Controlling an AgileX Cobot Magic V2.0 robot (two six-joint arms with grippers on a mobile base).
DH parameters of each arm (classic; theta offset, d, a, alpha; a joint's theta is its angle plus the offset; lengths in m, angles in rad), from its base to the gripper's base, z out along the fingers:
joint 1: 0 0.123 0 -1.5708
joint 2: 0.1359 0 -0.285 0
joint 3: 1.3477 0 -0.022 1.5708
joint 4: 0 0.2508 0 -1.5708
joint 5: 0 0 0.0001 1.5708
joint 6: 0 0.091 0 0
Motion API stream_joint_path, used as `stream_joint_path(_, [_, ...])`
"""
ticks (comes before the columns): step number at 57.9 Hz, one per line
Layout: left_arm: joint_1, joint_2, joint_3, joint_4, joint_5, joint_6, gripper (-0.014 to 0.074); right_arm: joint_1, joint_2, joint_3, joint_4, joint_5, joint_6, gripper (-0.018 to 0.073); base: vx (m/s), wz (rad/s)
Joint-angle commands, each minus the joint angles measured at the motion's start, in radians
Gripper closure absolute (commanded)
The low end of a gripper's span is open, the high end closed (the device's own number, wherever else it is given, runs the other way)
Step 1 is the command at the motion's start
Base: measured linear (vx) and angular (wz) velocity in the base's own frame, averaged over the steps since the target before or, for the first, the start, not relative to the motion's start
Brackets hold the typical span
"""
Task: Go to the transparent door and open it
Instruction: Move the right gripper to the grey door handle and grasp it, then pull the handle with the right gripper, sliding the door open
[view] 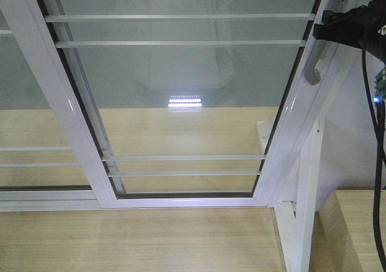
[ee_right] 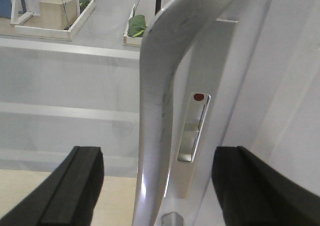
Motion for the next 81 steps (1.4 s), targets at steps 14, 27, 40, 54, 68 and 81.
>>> stream_joint_path(14, [-0.003,-0.004,-0.04,-0.01,-0.069,-0.004,0.0029,-0.006,0.122,-0.185,-0.017,-0.1,-0.007,0.0089,0.0,0.0])
stream_joint_path(27, [-0.003,-0.004,-0.04,-0.01,-0.065,-0.004,0.0029,-0.006,0.15,-0.195,-0.048,-0.121,-0.008,0.0334,0.0,0.0])
stream_joint_path(40, [-0.003,-0.004,-0.04,-0.01,-0.063,-0.004,0.0031,0.0,0.148,-0.195,-0.051,-0.117,0.035,0.0536,0.0,0.0])
stream_joint_path(54, [-0.003,-0.004,-0.039,-0.01,-0.062,-0.004,0.0031,0.05,0.148,-0.195,-0.072,-0.112,0.072,0.0516,0.0,0.0])
stream_joint_path(68, [-0.003,-0.004,-0.039,-0.01,-0.06,-0.004,0.0031,0.127,0.148,-0.195,-0.076,-0.115,0.072,0.0504,0.0,0.0])
stream_joint_path(81, [-0.003,-0.004,-0.039,-0.01,-0.047,-0.004,0.0031,0.193,0.148,-0.195,-0.076,-0.118,0.07,0.05,0.0,0.0])
